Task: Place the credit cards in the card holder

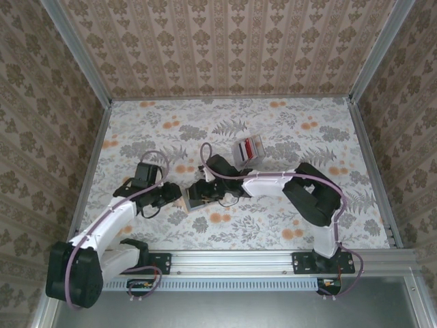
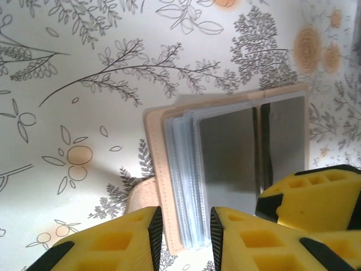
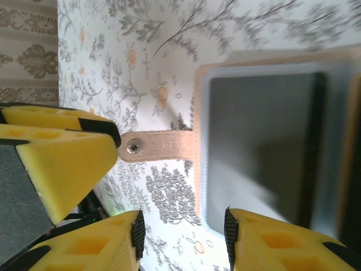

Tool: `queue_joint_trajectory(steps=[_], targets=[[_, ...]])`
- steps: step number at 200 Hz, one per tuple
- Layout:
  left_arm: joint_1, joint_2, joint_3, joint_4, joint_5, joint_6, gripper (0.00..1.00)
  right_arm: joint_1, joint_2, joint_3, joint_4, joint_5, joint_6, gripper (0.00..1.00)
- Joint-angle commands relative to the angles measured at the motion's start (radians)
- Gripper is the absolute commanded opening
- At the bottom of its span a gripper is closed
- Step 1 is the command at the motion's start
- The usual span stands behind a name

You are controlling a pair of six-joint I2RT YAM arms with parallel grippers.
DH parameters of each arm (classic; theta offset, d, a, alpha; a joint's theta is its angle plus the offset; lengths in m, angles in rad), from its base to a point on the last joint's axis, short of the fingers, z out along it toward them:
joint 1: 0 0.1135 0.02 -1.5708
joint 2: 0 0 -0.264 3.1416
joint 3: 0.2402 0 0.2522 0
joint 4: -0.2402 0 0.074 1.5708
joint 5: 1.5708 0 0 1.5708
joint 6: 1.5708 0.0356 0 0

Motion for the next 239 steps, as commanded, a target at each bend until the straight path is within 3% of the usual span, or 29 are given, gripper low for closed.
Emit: queue_joint_trajectory(steps=[1, 27, 72, 239], targets=[[-0.008, 0.029, -0.001, 0.021, 0.032, -0.024, 0.32, -0.050, -0.121, -0.031, -0.154, 0.114, -0.088, 0.44], [-0.043, 0.100, 0.018, 0.042, 0.041, -0.016, 0.32, -0.091, -0.157, -0.064, -0.249, 0.178, -0.132, 0.45], [-0.109, 0.202, 0.062, 0.049, 0.016, -0.006, 0.32, -0.093, -0.111, -0.079, -0.208, 0.155, -0.121, 0.45], [-0.115, 0.288, 0.046, 0.074, 0.001, 0.003, 0.32, -0.077, -0.036, -0.029, -0.200, 0.120, -0.127, 0.45]])
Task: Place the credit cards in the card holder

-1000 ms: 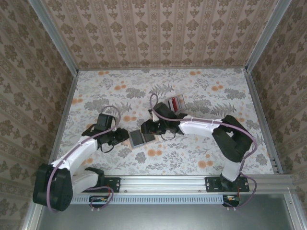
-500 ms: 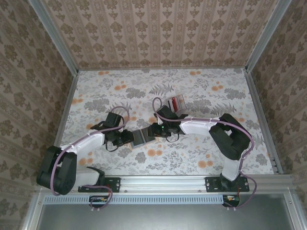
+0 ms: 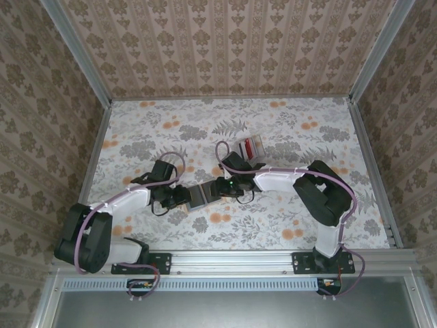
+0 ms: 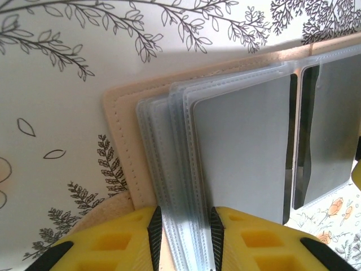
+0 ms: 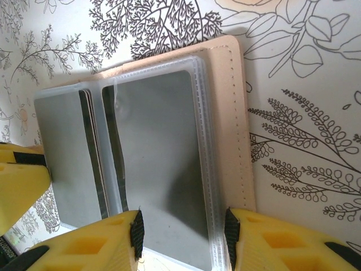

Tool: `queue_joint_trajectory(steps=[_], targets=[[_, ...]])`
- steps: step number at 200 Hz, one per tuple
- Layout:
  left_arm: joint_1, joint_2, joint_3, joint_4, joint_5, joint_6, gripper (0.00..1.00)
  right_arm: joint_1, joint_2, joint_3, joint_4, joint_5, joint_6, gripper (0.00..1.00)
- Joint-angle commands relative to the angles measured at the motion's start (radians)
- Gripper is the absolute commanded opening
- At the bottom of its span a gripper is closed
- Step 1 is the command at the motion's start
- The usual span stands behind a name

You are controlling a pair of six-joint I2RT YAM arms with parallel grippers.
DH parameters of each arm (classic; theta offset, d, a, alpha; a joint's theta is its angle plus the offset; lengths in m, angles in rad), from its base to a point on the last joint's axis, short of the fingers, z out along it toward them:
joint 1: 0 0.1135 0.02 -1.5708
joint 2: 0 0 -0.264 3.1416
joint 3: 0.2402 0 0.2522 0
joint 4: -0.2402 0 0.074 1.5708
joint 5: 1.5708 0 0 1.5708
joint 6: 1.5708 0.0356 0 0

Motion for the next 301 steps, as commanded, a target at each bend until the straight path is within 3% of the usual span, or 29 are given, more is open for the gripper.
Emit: queue_joint_trajectory(steps=[1, 125, 186, 232, 301], targets=[[-0.007, 0.015, 0.001, 0.010, -0.008, 0.010, 0.32, 0.014, 0.004, 0.032, 0.003, -0.023, 0.002, 0.45], [-0.008, 0.042, 0.008, 0.024, 0.000, 0.013, 0.31, 0.070, -0.046, 0.112, 0.018, -0.086, 0.036, 0.45], [0.020, -0.062, -0.009, -0.019, -0.028, 0.006, 0.31, 0.096, 0.022, 0.128, 0.146, -0.174, 0.113, 0.45], [0.090, -0.183, -0.049, -0.060, -0.028, 0.007, 0.30, 0.096, 0.035, 0.134, 0.086, -0.126, 0.071, 0.45], [0.095, -0.104, -0.043, -0.028, 0.018, 0.018, 0.30, 0.095, 0.028, 0.139, 0.029, -0.083, 0.032, 0.46]])
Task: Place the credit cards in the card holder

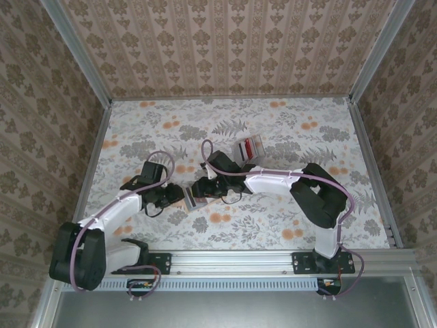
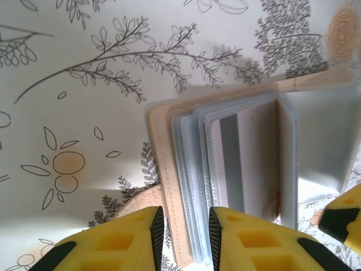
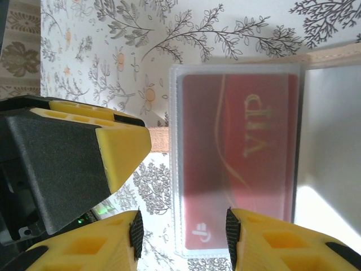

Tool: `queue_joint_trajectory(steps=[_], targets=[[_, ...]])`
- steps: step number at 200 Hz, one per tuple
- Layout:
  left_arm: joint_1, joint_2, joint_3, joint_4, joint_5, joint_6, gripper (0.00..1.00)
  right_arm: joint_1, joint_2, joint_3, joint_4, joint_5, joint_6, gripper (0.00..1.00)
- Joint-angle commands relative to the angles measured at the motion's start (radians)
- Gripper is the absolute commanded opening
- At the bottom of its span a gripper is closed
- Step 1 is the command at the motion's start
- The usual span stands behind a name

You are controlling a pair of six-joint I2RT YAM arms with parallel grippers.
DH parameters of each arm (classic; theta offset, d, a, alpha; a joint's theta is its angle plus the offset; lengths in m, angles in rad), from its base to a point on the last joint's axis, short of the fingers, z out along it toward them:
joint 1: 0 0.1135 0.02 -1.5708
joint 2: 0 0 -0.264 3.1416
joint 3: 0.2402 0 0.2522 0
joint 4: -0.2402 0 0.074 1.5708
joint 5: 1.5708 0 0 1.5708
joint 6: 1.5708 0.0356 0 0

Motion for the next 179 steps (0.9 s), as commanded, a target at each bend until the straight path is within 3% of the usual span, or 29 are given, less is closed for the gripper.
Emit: queue_joint_trajectory(steps=[1, 62, 92, 134, 179], targets=[[0.007, 0.028, -0.003, -0.007, 0.028, 0.018, 0.30, 0.002, 0.007, 0.032, -0.042, 0.026, -0.024, 0.46], [0.008, 0.098, -0.001, -0.014, 0.015, 0.040, 0.31, -0.036, -0.014, 0.011, -0.135, 0.124, -0.084, 0.46], [0.005, 0.156, 0.018, -0.056, -0.014, 0.060, 0.38, -0.048, -0.009, -0.018, -0.115, 0.109, -0.080, 0.46], [0.005, 0.105, 0.027, -0.108, -0.072, 0.054, 0.48, -0.047, 0.003, -0.034, -0.086, 0.095, -0.066, 0.46], [0.005, -0.012, 0.054, -0.218, -0.167, 0.055, 0.52, -0.048, 0.011, -0.034, -0.079, 0.087, -0.065, 0.46]])
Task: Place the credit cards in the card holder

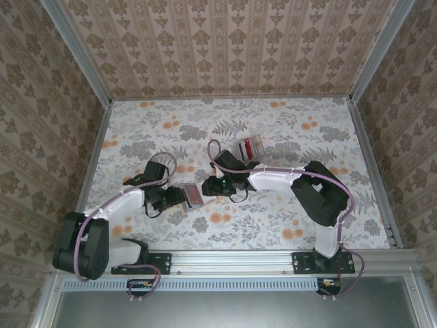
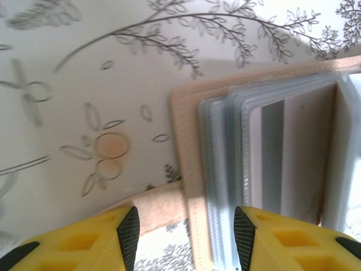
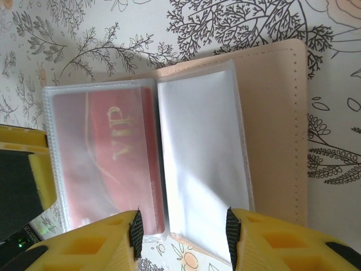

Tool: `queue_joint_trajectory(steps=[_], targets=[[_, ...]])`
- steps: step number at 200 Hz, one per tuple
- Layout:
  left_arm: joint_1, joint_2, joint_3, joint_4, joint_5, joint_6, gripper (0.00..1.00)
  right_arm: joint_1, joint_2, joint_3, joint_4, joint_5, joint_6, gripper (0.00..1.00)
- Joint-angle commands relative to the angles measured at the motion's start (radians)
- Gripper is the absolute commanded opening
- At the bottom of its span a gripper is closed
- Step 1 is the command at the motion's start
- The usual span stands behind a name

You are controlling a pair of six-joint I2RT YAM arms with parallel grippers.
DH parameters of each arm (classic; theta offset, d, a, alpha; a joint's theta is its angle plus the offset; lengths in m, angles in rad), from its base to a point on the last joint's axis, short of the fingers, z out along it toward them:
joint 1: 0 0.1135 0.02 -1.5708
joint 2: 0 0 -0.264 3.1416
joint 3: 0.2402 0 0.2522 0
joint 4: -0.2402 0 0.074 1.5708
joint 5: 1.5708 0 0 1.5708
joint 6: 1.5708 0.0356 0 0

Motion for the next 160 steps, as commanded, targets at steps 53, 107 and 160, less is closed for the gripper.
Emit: queue_joint_trajectory(steps=[53, 107, 160], targets=[[0.007, -0.151, -0.001, -0.165, -0.146, -0.001, 0.57, 0.003, 0.022, -0.011, 0.014, -0.009, -0.008, 0.46], [0.023, -0.083, -0.046, -0.075, -0.079, -0.011, 0.56, 0.003, 0.023, -0.006, 0.008, -0.013, -0.011, 0.46], [0.024, -0.026, 0.001, -0.027, -0.033, 0.010, 0.18, 0.003, 0.032, -0.004, 0.006, -0.016, -0.011, 0.46]])
